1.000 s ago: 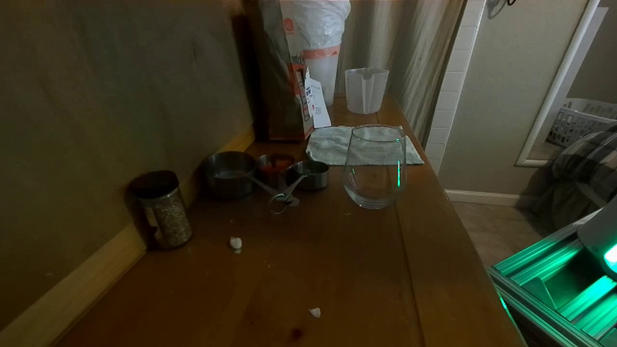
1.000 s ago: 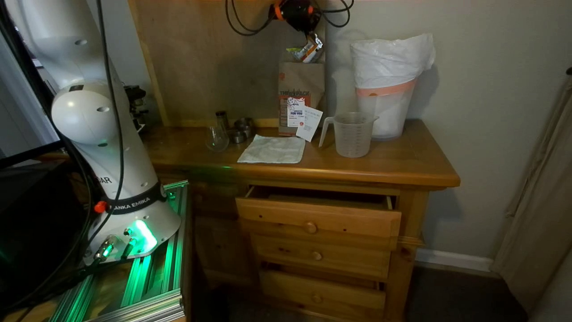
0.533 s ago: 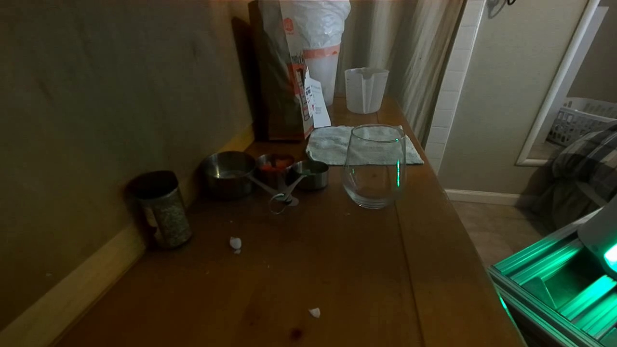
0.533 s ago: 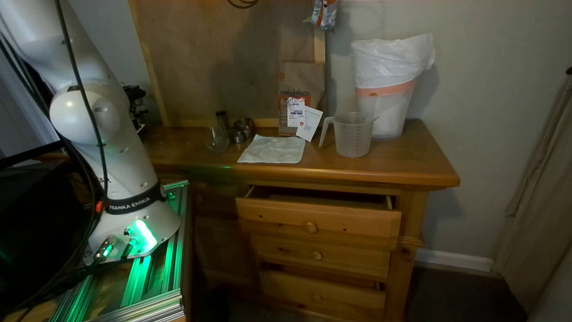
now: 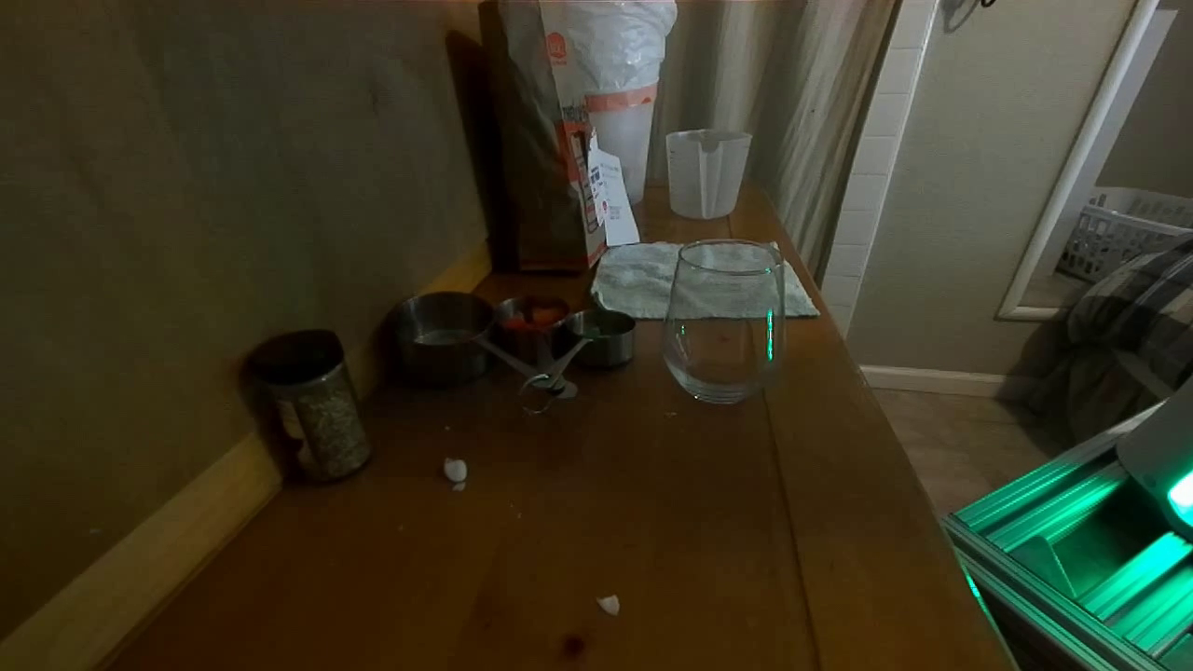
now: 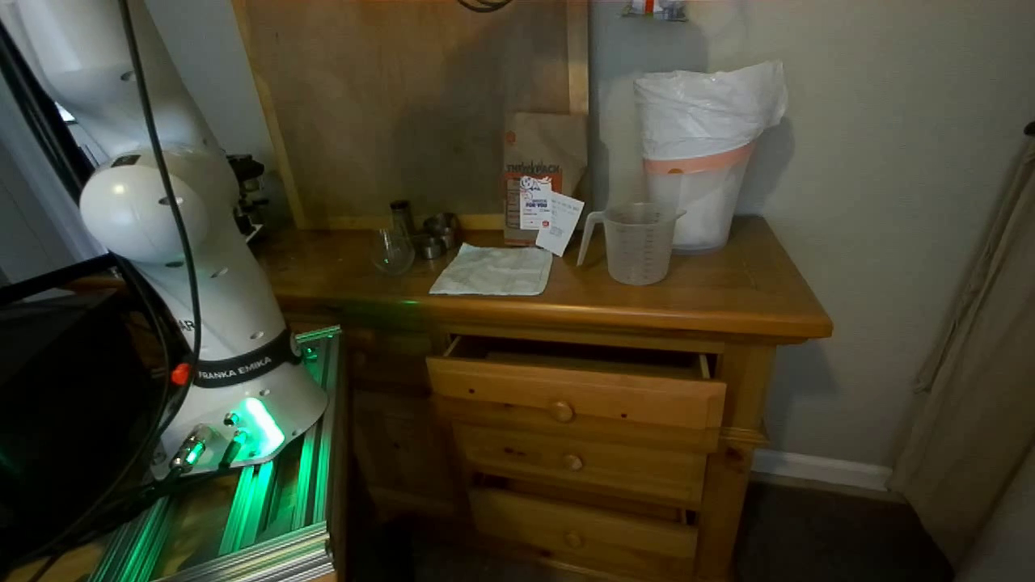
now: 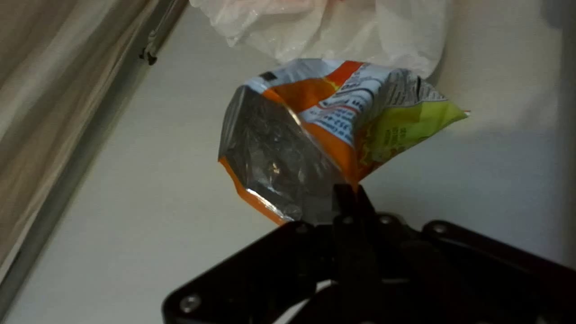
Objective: Shift the snack packet to the bin
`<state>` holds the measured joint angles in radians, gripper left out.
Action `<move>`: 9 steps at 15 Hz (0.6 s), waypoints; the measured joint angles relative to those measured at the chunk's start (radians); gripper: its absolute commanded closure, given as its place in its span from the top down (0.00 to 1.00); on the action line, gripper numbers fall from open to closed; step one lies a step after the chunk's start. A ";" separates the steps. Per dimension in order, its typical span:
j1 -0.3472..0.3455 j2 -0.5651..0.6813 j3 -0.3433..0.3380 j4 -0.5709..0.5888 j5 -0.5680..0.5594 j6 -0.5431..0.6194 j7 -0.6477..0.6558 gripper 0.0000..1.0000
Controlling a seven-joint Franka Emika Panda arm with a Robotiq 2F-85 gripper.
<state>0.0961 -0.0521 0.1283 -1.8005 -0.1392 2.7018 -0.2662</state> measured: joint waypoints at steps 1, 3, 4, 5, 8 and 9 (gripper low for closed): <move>-0.007 0.026 -0.003 0.015 -0.041 0.004 0.029 0.26; -0.013 0.077 -0.011 0.048 -0.108 0.004 0.078 0.33; -0.013 0.100 -0.014 0.065 -0.132 0.004 0.095 0.40; -0.013 0.119 -0.016 0.081 -0.146 0.004 0.108 0.47; -0.009 0.163 -0.021 0.123 -0.161 0.004 0.122 0.68; -0.006 0.172 -0.023 0.134 -0.164 0.003 0.124 0.76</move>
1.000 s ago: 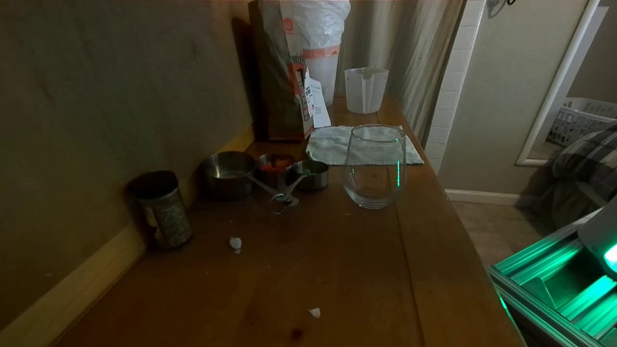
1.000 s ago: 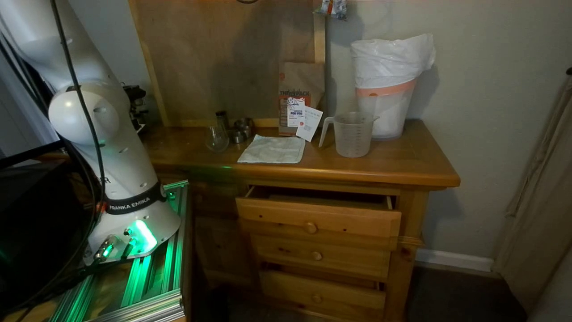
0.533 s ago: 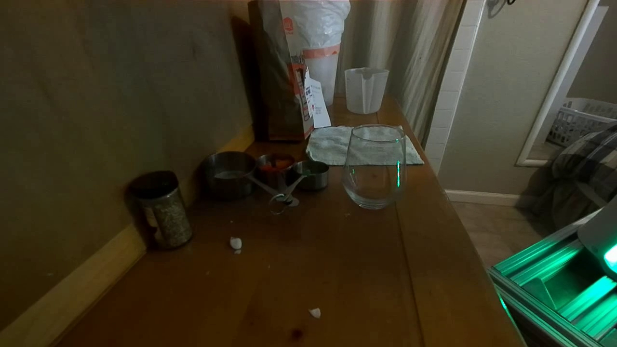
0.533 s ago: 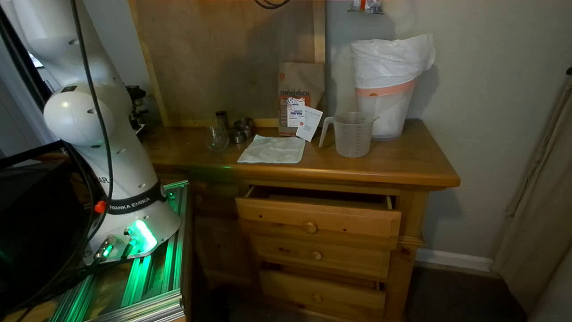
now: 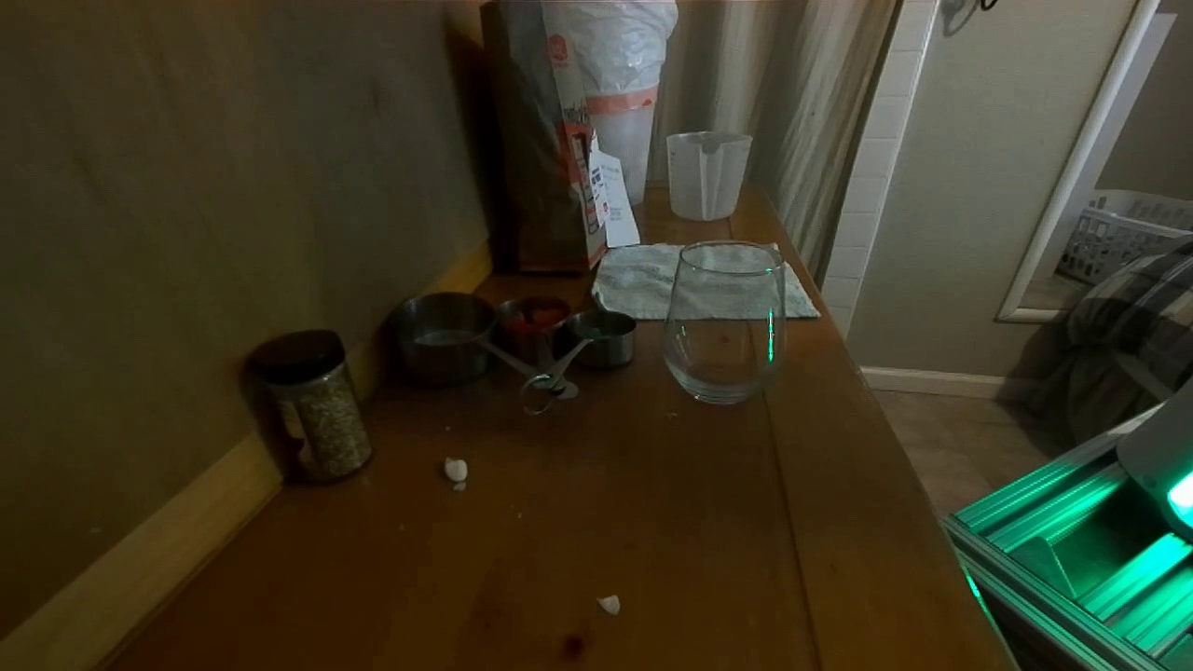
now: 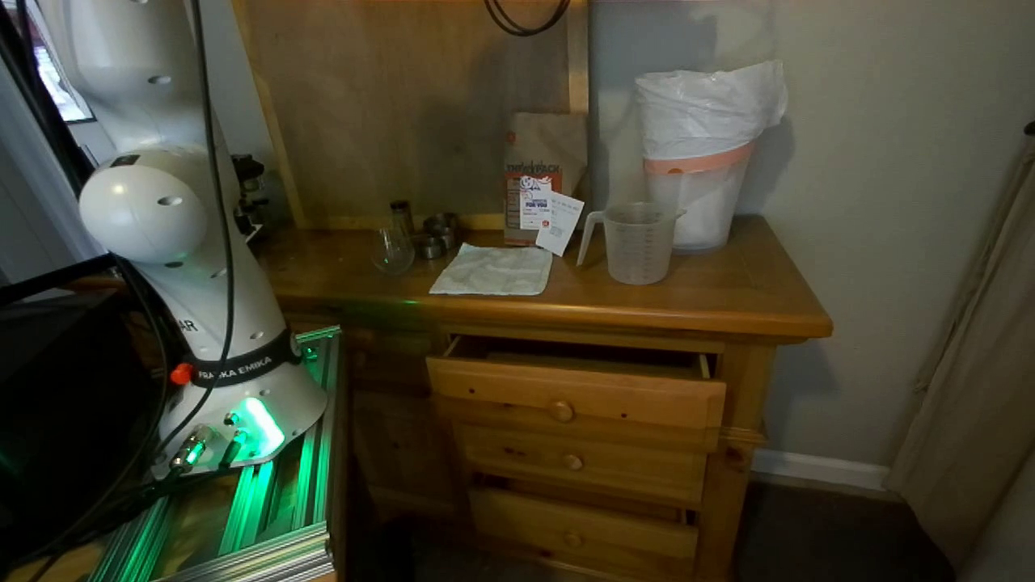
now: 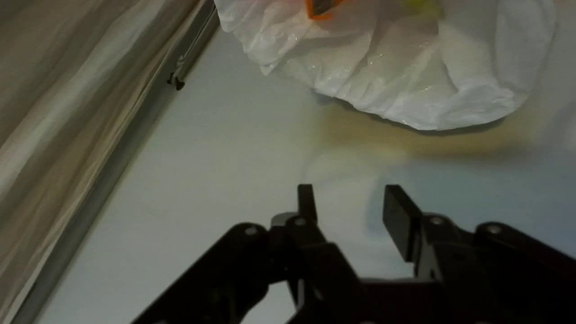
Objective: Shift the snack packet to the bin
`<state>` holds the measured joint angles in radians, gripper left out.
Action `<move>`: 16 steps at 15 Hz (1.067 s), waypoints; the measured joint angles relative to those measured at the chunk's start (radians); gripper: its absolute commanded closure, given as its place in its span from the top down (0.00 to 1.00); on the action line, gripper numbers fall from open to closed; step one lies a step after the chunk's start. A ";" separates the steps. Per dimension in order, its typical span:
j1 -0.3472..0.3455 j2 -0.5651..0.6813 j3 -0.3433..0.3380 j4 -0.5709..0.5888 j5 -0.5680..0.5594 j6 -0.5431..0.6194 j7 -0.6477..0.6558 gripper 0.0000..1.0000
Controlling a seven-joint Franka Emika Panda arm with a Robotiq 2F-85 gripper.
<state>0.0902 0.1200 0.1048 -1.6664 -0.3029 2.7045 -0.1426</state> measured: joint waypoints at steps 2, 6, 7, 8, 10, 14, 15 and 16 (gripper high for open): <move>0.006 0.009 -0.003 0.016 -0.004 -0.008 0.004 0.88; 0.029 -0.008 0.000 0.045 -0.004 -0.145 0.008 1.00; 0.037 -0.022 0.002 0.051 -0.004 -0.206 0.008 1.00; 0.045 -0.040 0.005 0.052 -0.004 -0.273 0.008 1.00; 0.057 -0.085 0.018 0.052 0.001 -0.402 0.008 1.00; 0.073 -0.181 0.050 0.045 0.032 -0.623 0.003 1.00; 0.077 -0.200 0.056 0.044 0.052 -0.664 -0.006 1.00; 0.082 -0.220 0.060 0.039 0.078 -0.695 -0.021 1.00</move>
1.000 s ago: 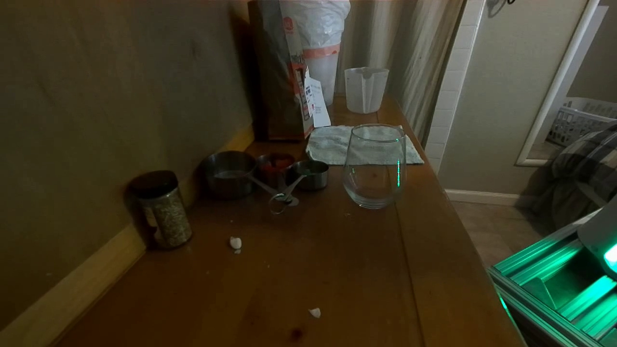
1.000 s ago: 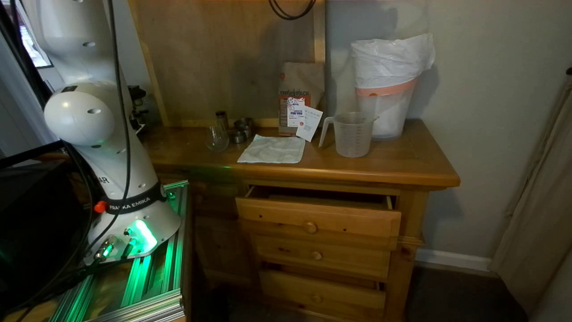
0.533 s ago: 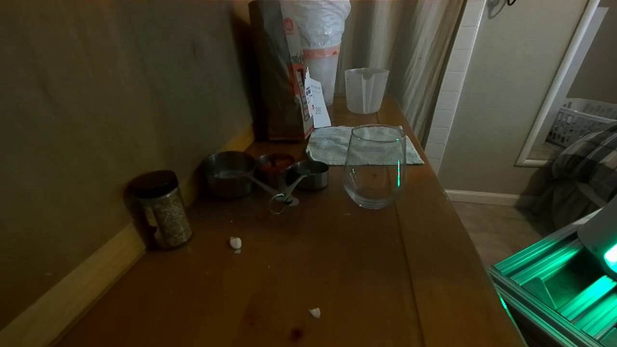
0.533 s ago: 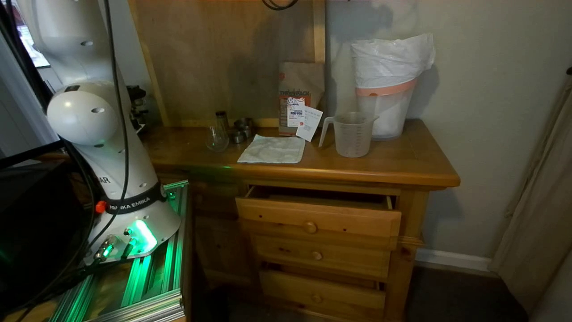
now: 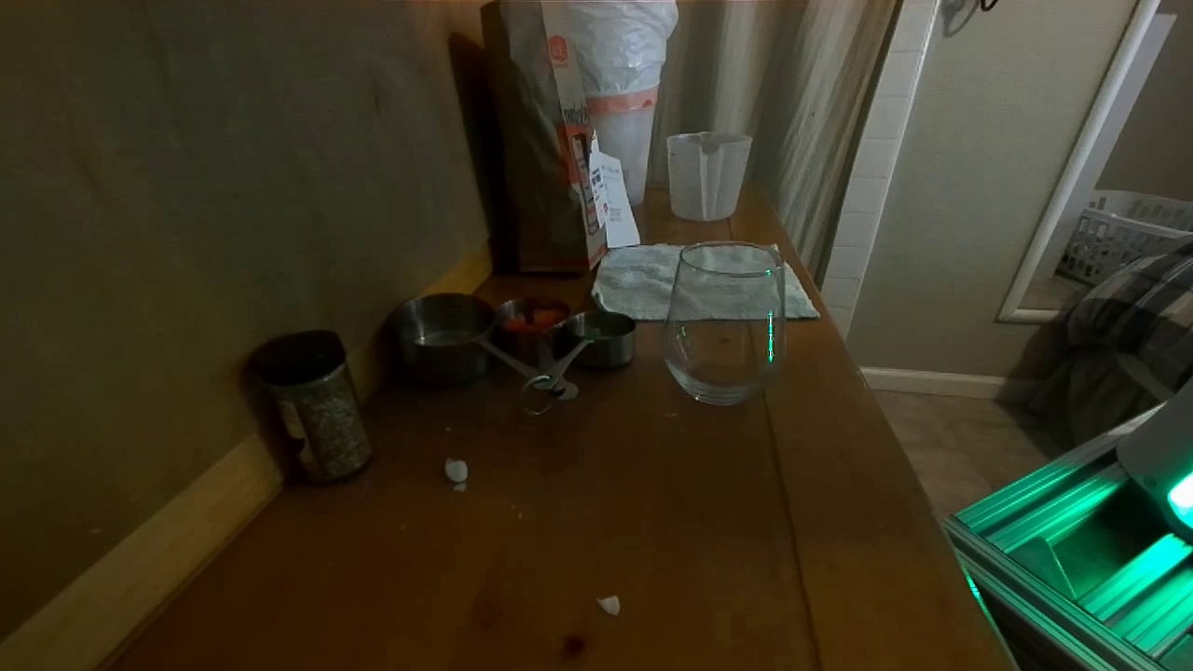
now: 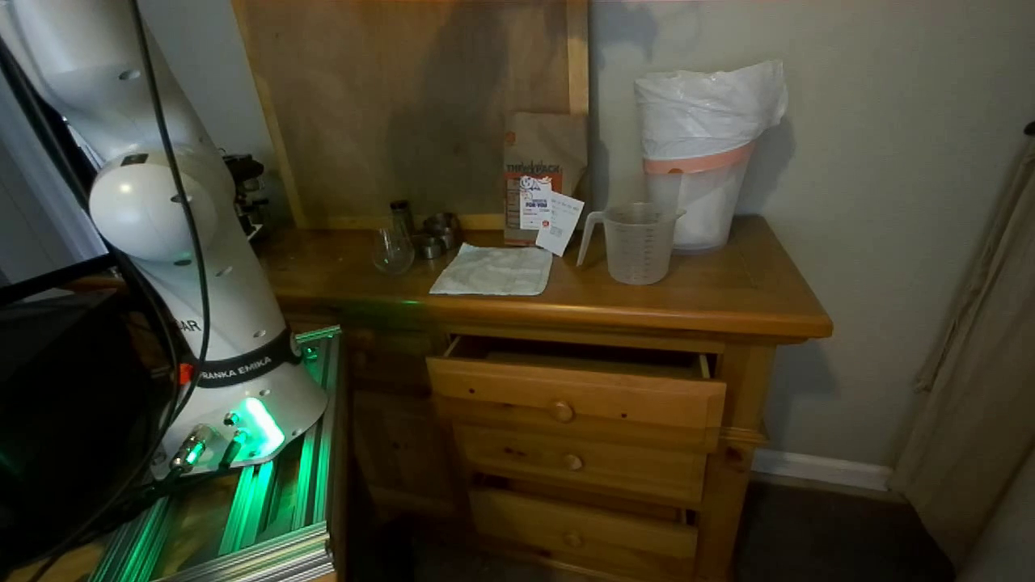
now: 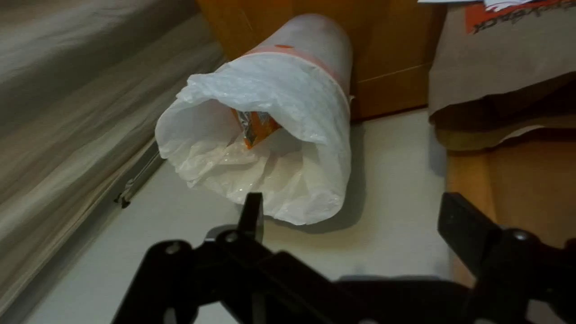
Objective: Shift the snack packet to the bin
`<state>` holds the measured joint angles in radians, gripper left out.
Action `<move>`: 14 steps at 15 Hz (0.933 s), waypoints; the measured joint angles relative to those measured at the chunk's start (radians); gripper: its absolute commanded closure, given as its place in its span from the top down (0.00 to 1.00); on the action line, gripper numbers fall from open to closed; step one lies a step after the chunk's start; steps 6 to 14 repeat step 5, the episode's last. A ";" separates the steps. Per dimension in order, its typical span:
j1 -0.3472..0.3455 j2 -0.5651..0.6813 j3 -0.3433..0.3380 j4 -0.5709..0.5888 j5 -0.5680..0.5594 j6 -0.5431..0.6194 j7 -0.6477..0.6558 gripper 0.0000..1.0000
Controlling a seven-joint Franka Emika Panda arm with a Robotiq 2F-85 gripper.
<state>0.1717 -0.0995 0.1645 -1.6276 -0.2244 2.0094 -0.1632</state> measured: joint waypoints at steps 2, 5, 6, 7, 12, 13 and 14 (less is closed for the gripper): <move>0.011 -0.038 0.003 -0.028 0.073 -0.025 -0.053 1.00; 0.017 -0.073 0.003 -0.070 0.107 -0.028 -0.085 1.00; 0.017 -0.073 0.003 -0.070 0.107 -0.028 -0.085 1.00; 0.017 -0.073 0.003 -0.070 0.107 -0.028 -0.085 1.00; 0.017 -0.073 0.003 -0.070 0.107 -0.028 -0.085 1.00; 0.017 -0.073 0.003 -0.070 0.107 -0.028 -0.085 1.00; 0.017 -0.073 0.003 -0.070 0.107 -0.028 -0.085 1.00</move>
